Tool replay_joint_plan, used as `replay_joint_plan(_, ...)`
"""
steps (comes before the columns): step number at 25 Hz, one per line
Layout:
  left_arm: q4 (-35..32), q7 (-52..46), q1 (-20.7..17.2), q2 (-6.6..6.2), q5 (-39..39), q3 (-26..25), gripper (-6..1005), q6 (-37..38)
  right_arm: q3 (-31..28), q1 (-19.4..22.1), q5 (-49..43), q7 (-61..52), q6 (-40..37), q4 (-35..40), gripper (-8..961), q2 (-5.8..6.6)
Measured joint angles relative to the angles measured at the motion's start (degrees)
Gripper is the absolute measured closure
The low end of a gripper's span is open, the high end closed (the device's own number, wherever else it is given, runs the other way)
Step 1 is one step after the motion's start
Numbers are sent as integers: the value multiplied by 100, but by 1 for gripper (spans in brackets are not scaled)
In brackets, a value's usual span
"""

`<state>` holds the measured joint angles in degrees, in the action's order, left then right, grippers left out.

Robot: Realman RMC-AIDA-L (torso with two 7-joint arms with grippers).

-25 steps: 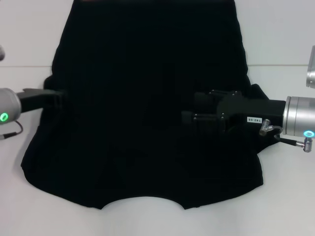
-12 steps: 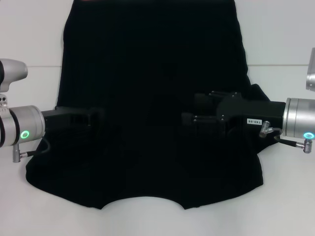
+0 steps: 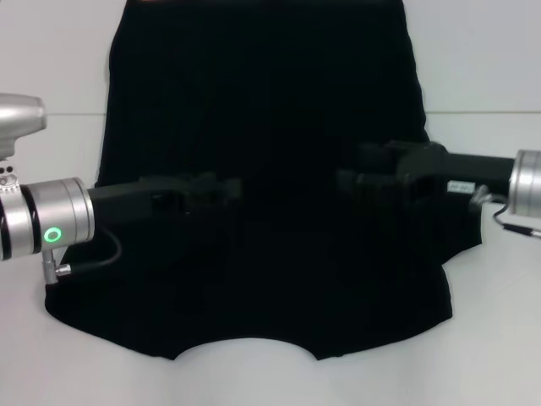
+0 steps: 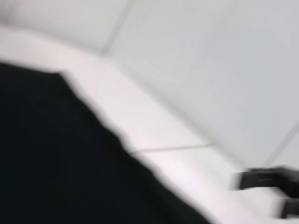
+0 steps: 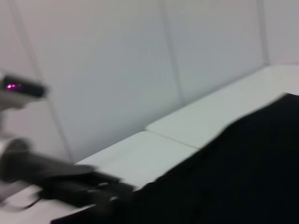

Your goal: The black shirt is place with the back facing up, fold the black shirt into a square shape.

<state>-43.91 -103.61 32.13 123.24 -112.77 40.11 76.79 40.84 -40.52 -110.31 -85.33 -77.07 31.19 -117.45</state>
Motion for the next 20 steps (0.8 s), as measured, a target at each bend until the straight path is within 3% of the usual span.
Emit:
replay_joint_plan(5, 753, 1619, 4, -11, 842, -74, 366, 818, 56, 3, -238, -1574, 271, 95, 137, 307)
replay_joint_plan(9, 1142, 2894, 34, 46, 930, -3, 232, 998, 42, 64, -871, -2767, 467, 201, 138, 519)
replay_joint_plan(13, 1290, 3464, 54, 73, 886, 291, 158, 946, 9, 219, -1385, -3855, 599, 221, 138, 748)
replay_joint_plan(20, 1304, 3896, 62, 76, 684, 423, 47, 868, 12, 504, -1524, -4683, 727, 235, 137, 904)
